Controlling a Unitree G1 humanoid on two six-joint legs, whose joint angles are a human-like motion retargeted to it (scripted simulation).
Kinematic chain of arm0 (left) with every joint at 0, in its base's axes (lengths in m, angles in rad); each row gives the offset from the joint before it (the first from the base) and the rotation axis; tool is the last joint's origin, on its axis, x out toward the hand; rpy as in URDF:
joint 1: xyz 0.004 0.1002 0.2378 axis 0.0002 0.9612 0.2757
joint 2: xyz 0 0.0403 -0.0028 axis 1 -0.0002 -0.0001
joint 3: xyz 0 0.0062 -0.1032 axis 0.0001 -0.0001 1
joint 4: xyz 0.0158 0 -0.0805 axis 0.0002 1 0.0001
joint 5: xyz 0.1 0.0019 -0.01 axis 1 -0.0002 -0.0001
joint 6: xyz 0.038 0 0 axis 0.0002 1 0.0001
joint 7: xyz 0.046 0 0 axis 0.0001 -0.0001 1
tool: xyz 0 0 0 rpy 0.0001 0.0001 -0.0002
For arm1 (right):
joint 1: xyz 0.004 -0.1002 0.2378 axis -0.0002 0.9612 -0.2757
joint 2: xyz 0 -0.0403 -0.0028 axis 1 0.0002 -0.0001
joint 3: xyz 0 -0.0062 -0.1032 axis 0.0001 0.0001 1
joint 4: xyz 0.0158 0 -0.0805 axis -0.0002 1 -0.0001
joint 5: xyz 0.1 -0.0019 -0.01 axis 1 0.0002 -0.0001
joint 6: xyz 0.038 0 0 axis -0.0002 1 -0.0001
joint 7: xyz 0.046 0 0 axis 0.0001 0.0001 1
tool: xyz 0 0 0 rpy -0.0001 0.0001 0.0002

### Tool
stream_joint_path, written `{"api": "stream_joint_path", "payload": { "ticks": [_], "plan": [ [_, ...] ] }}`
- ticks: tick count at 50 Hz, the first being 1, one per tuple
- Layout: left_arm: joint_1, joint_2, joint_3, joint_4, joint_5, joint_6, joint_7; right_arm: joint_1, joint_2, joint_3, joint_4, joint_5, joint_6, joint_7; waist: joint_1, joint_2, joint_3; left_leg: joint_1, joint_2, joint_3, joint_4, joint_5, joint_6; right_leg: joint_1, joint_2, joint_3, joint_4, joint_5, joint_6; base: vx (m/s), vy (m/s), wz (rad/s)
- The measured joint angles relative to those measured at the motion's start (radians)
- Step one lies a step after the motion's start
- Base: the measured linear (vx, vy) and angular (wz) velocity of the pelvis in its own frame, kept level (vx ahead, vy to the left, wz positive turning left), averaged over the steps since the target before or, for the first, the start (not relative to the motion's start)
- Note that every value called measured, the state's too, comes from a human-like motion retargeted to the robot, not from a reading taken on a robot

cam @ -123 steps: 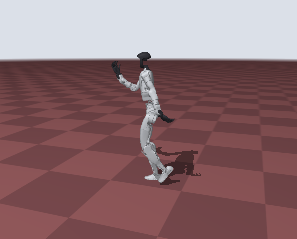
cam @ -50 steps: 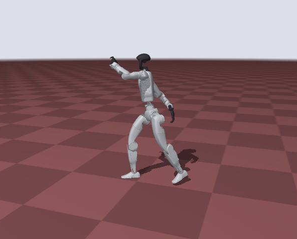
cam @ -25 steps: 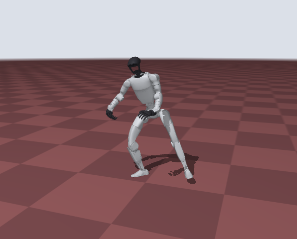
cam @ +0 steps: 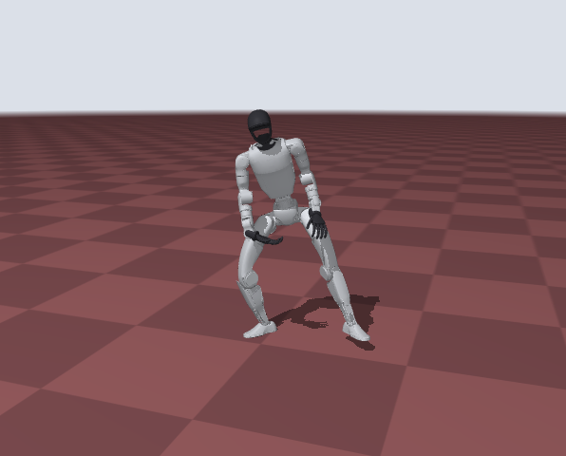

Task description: Kungfu

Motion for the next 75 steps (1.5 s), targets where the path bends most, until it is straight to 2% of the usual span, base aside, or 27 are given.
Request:
{"api": "stream_joint_path", "payload": {
  "ticks": [5, 10, 15, 18, 21, 23, 25, 28, 30, 33, 35, 38, 40, 43, 45, 46, 48, 50, 51, 57, 60, 63, 66, 68, 71, 73, 75],
  "plan": [
    [0.060, -0.001, 0.036, -0.060, -0.067, -0.018, 0.067, -0.026, -0.058, 0.026, -0.071, 0.001, -0.037, -0.015, 0.071, -0.037, -0.030, -0.058, 0.023, 0.066, 0.121, -0.041, 0.077, 0.072, 0.024, -0.028, -0.127, 0.083, 0.005, 0.27, 0.29, 0.24],
    [0.142, 0.005, 0.136, -0.074, -0.153, -0.071, 0.080, -0.057, -0.066, 0.045, -0.187, 0.007, -0.078, -0.010, 0.169, -0.087, -0.057, -0.081, 0.006, -0.009, 0.222, -0.166, 0.079, 0.158, 0.033, -0.036, -0.247, 0.168, 0.029, 0.46, 0.49, 0.16],
    [0.206, 0.004, 0.282, -0.047, -0.238, -0.103, 0.043, -0.116, -0.045, 0.089, -0.284, 0.000, -0.097, 0.004, 0.250, -0.114, -0.103, -0.107, -0.031, -0.071, 0.325, -0.292, 0.118, 0.296, 0.070, -0.055, -0.424, 0.230, 0.041, 0.53, 0.53, 0.35],
    [0.220, 0.018, 0.384, -0.064, -0.298, -0.154, -0.028, -0.158, -0.019, 0.122, -0.343, 0.018, -0.100, -0.005, 0.290, -0.118, -0.138, -0.110, -0.057, -0.114, 0.369, -0.363, 0.151, 0.409, 0.114, -0.086, -0.542, 0.224, 0.055, 0.58, 0.55, 0.57],
    [0.204, 0.088, 0.464, -0.112, -0.375, -0.237, -0.152, -0.197, -0.006, 0.158, -0.412, 0.047, -0.135, -0.042, 0.302, -0.120, -0.181, -0.120, -0.106, -0.164, 0.423, -0.435, 0.217, 0.519, 0.166, -0.091, -0.649, 0.189, 0.048, 0.65, 0.57, 1.16],
    [0.160, 0.162, 0.504, -0.137, -0.462, -0.266, -0.295, -0.220, -0.019, 0.176, -0.468, 0.064, -0.181, -0.079, 0.286, -0.117, -0.203, -0.121, -0.167, -0.220, 0.457, -0.468, 0.257, 0.569, 0.215, 0.008, -0.691, 0.180, 0.016, 0.64, 0.42, 1.92],
    [0.078, 0.253, 0.521, -0.145, -0.591, -0.260, -0.521, -0.232, -0.051, 0.178, -0.537, 0.071, -0.251, -0.129, 0.250, -0.114, -0.222, -0.113, -0.246, -0.292, 0.475, -0.479, 0.296, 0.587, 0.272, 0.177, -0.674, 0.200, -0.056, 0.70, 0.48, 2.42],
    [-0.077, 0.386, 0.458, -0.170, -0.852, -0.182, -0.911, -0.225, -0.107, 0.149, -0.647, 0.029, -0.427, -0.246, 0.172, -0.119, -0.226, -0.060, -0.379, -0.388, 0.442, -0.451, 0.345, 0.526, 0.394, 0.494, -0.515, 0.189, 0.065, 0.53, 0.24, 2.50],
    [-0.184, 0.439, 0.383, -0.190, -1.001, -0.100, -1.081, -0.208, -0.139, 0.127, -0.717, -0.015, -0.564, -0.346, 0.101, -0.081, -0.223, -0.006, -0.435, -0.483, 0.409, -0.423, 0.361, 0.436, 0.531, 0.628, -0.335, 0.148, 0.084, 0.41, 0.23, 2.06],
    [-0.333, 0.492, 0.233, -0.216, -1.174, 0.005, -1.223, -0.155, -0.168, 0.114, -0.821, -0.082, -0.758, -0.519, 0.062, -0.078, -0.239, 0.047, -0.478, -0.501, 0.378, -0.406, 0.385, 0.307, 0.478, 0.505, -0.205, 0.156, 0.084, 0.38, 0.17, 0.66],
    [-0.409, 0.503, 0.131, -0.232, -1.248, 0.072, -1.309, -0.090, -0.158, 0.103, -0.887, -0.146, -0.885, -0.639, 0.010, -0.083, -0.247, 0.109, -0.519, -0.510, 0.329, -0.387, 0.398, 0.215, 0.543, 0.583, -0.218, 0.179, 0.097, 0.42, 0.18, 0.47],
    [-0.496, 0.439, -0.038, -0.256, -1.313, 0.179, -1.450, 0.048, -0.136, 0.060, -0.980, -0.317, -1.080, -0.896, -0.059, -0.084, -0.226, 0.216, -0.580, -0.534, 0.250, -0.349, 0.390, 0.101, 0.604, 0.680, -0.350, 0.345, 0.066, 0.36, 0.21, 0.57],
    [-0.531, 0.351, -0.134, -0.258, -1.345, 0.250, -1.553, 0.148, -0.114, 0.024, -1.036, -0.467, -1.182, -1.117, -0.157, -0.047, -0.199, 0.316, -0.607, -0.623, 0.198, -0.339, 0.389, 0.043, 0.599, 0.652, -0.469, 0.463, 0.019, 0.30, 0.18, 1.48],
    [-0.537, 0.170, -0.243, -0.205, -1.396, 0.320, -1.667, 0.293, -0.091, -0.012, -1.102, -0.743, -1.240, -1.487, -0.281, -0.011, -0.149, 0.443, -0.640, -0.705, 0.144, -0.322, 0.426, -0.024, 0.585, 0.594, -0.640, 0.507, -0.001, 0.29, 0.10, 1.21],
    [-0.530, 0.055, -0.299, -0.147, -1.417, 0.364, -1.706, 0.386, -0.076, -0.028, -1.139, -0.878, -1.228, -1.703, -0.343, -0.005, -0.109, 0.509, -0.649, -0.734, 0.120, -0.312, 0.437, -0.063, 0.583, 0.534, -0.734, 0.498, -0.020, 0.19, 0.09, 0.50],
    [-0.529, -0.001, -0.317, -0.109, -1.425, 0.397, -1.721, 0.427, -0.067, -0.025, -1.150, -0.924, -1.206, -1.796, -0.360, 0.001, -0.085, 0.534, -0.634, -0.730, 0.109, -0.311, 0.438, -0.088, 0.603, 0.545, -0.771, 0.492, -0.055, 0.08, 0.09, 0.12],
    [-0.525, -0.098, -0.336, -0.040, -1.431, 0.457, -1.739, 0.491, -0.057, -0.026, -1.167, -1.030, -1.142, -1.954, -0.389, 0.010, -0.039, 0.578, -0.611, -0.722, 0.092, -0.312, 0.441, -0.128, 0.641, 0.565, -0.826, 0.462, -0.090, 0.00, 0.08, -0.18],
    [-0.521, -0.158, -0.328, 0.012, -1.440, 0.473, -1.715, 0.535, -0.073, -0.043, -1.182, -1.139, -1.048, -2.124, -0.407, 0.006, -0.005, 0.616, -0.606, -0.706, 0.081, -0.320, 0.450, -0.152, 0.670, 0.581, -0.843, 0.438, -0.076, 0.00, 0.03, -0.35],
    [-0.515, -0.171, -0.317, 0.025, -1.440, 0.465, -1.697, 0.551, -0.078, -0.043, -1.177, -1.176, -1.036, -2.158, -0.418, 0.004, 0.001, 0.627, -0.603, -0.701, 0.078, -0.323, 0.452, -0.159, 0.678, 0.590, -0.835, 0.450, -0.076, 0.05, -0.02, -0.29],
    [-0.457, -0.174, -0.309, 0.047, -1.452, 0.452, -1.647, 0.593, -0.100, 0.016, -1.123, -1.170, -1.124, -2.137, -0.445, 0.013, -0.016, 0.628, -0.580, -0.681, 0.060, -0.327, 0.448, -0.104, 0.677, 0.626, -0.766, 0.507, -0.085, 0.04, -0.01, -0.12],
    [-0.429, -0.153, -0.305, 0.018, -1.472, 0.465, -1.640, 0.567, -0.102, 0.050, -1.105, -1.142, -1.122, -2.118, -0.377, 0.014, -0.051, 0.594, -0.570, -0.665, 0.048, -0.323, 0.433, -0.023, 0.643, 0.593, -0.719, 0.471, -0.064, 0.00, 0.03, -0.39],
    [-0.379, -0.121, -0.280, -0.046, -1.488, 0.480, -1.619, 0.508, -0.087, 0.110, -1.073, -1.126, -1.107, -2.109, -0.267, 0.003, -0.127, 0.520, -0.564, -0.659, 0.050, -0.323, 0.397, 0.051, 0.605, 0.618, -0.634, 0.433, -0.021, 0.02, 0.01, -0.48],
    [-0.323, -0.076, -0.230, -0.150, -1.524, 0.477, -1.541, 0.407, -0.060, 0.192, -1.016, -1.097, -1.116, -2.094, -0.108, -0.048, -0.218, 0.400, -0.564, -0.646, 0.084, -0.330, 0.356, 0.129, 0.552, 0.648, -0.540, 0.404, 0.032, -0.06, -0.02, -0.74],
    [-0.293, -0.045, -0.194, -0.246, -1.556, 0.436, -1.459, 0.308, -0.048, 0.244, -0.977, -1.068, -1.154, -2.067, 0.010, -0.101, -0.261, 0.307, -0.556, -0.627, 0.129, -0.340, 0.326, 0.195, 0.506, 0.671, -0.497, 0.393, 0.070, -0.16, -0.11, -0.63],
    [-0.291, -0.008, -0.137, -0.428, -1.595, 0.310, -1.307, 0.083, -0.088, 0.307, -0.944, -0.955, -1.256, -1.969, 0.157, -0.174, -0.263, 0.176, -0.547, -0.637, 0.236, -0.368, 0.297, 0.352, 0.425, 0.652, -0.478, 0.400, 0.092, -0.25, -0.21, 0.18],
    [-0.325, 0.017, -0.106, -0.575, -1.611, 0.178, -1.205, -0.125, -0.172, 0.337, -0.959, -0.849, -1.321, -1.875, 0.214, -0.201, -0.235, 0.097, -0.551, -0.690, 0.328, -0.395, 0.280, 0.485, 0.390, 0.583, -0.490, 0.431, 0.078, -0.43, -0.45, 1.26],
    [-0.385, 0.046, -0.090, -0.728, -1.606, 0.004, -1.087, -0.372, -0.295, 0.365, -1.009, -0.772, -1.371, -1.775, 0.264, -0.236, -0.191, 0.014, -0.570, -0.740, 0.430, -0.429, 0.261, 0.616, 0.371, 0.514, -0.520, 0.473, 0.069, -0.44, -0.63, 1.33]
  ]
}}
